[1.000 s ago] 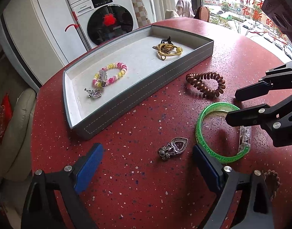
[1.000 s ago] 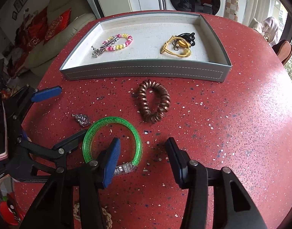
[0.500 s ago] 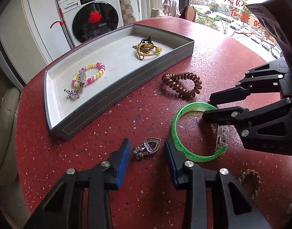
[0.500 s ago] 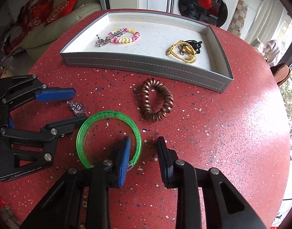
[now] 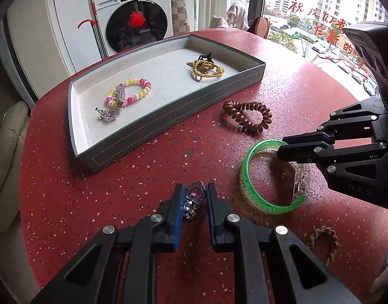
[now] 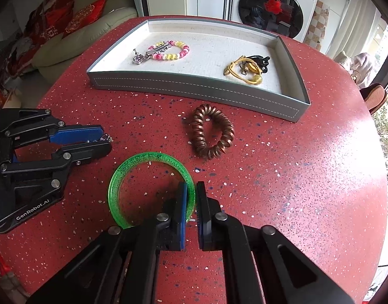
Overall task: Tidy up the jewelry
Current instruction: 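Carry the heart pendant and green bangle into the tray and release both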
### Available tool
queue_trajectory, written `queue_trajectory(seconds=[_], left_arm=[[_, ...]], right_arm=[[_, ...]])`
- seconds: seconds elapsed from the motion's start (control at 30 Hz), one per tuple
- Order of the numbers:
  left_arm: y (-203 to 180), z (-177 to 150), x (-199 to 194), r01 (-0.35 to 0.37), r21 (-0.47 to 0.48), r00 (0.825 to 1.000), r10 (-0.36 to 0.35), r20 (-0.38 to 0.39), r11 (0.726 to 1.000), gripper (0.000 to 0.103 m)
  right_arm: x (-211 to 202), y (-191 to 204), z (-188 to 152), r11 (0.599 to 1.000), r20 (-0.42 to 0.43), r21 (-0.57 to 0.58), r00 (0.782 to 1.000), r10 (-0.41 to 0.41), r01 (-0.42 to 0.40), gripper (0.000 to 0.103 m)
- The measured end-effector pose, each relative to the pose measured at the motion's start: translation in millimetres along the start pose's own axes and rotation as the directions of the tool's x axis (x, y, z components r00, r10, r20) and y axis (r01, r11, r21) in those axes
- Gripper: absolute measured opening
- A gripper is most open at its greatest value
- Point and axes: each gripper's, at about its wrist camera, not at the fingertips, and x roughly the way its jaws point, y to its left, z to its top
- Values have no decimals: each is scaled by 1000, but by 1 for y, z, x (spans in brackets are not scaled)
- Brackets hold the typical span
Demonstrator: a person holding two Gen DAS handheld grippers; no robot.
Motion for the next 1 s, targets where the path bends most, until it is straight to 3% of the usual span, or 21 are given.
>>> queue_trajectory(seconds=[0.6, 1.0], left_arm=[[22, 26, -49, 3, -151, 992, 16, 126, 989, 35], [29, 42, -45, -48, -229, 990, 77, 120, 972, 35]], right_arm=[[-39, -32, 13, 992, 111, 120, 993, 25, -38, 7], [-49, -48, 35, 984, 168, 173, 986, 24, -53, 7]])
